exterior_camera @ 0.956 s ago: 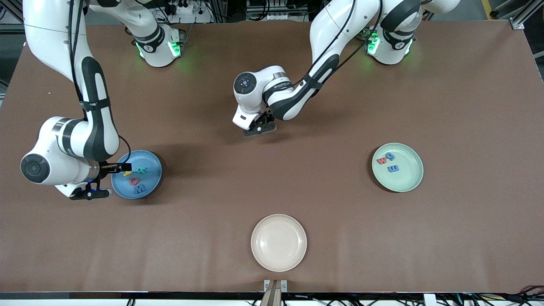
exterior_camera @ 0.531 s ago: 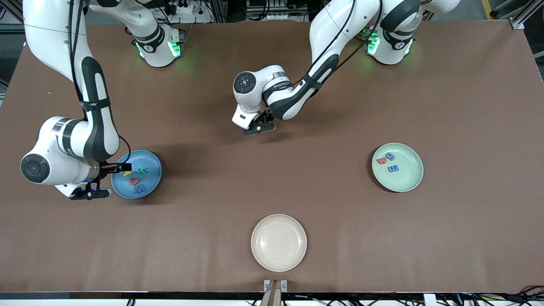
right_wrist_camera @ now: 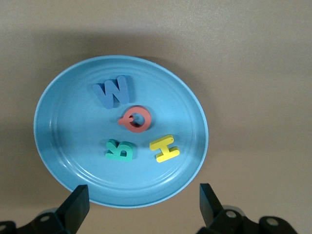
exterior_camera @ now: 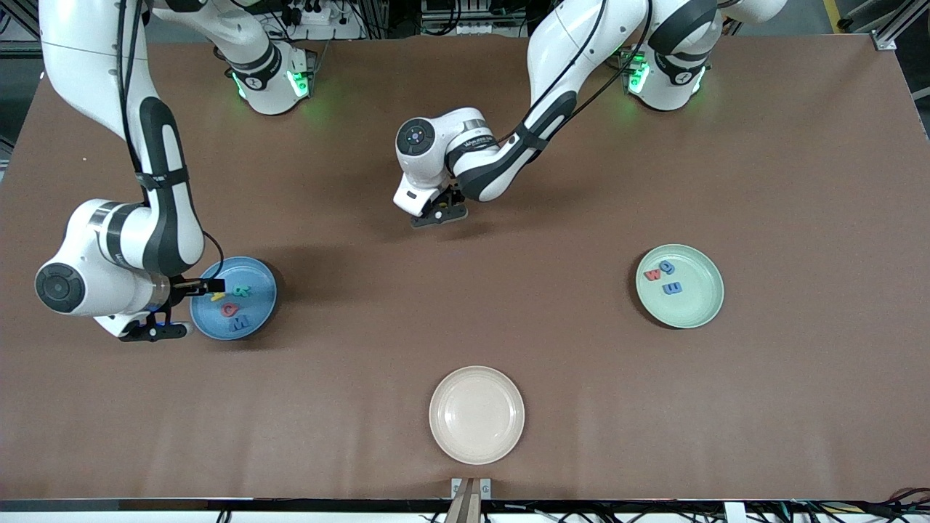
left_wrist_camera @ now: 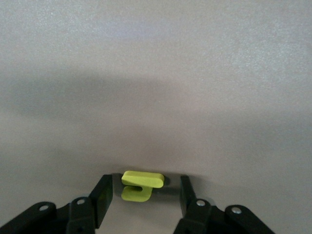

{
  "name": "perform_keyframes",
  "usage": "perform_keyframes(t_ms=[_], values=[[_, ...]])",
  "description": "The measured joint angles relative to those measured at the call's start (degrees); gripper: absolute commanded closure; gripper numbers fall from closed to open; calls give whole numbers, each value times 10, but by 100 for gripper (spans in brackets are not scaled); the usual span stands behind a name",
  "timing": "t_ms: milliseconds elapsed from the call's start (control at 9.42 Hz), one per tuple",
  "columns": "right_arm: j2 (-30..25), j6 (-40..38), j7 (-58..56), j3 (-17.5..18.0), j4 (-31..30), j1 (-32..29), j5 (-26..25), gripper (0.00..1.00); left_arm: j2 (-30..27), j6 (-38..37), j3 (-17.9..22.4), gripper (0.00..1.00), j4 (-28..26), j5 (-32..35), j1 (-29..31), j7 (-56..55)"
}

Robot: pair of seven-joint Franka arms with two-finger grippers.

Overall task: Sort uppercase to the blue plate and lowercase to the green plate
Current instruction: 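Grasp the yellow h with the left gripper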

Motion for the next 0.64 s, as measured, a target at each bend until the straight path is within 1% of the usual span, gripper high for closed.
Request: perform_keyframes(t_ms=[212, 425, 637], values=[[0, 0, 0, 0, 0, 0, 0, 0, 0, 0, 0, 41, 0, 0, 1, 0], [0, 0, 0, 0, 0, 0, 0, 0, 0, -1, 1, 50, 0, 0, 3, 0], [0, 0, 0, 0, 0, 0, 0, 0, 1, 0, 1, 50, 0, 0, 4, 0]])
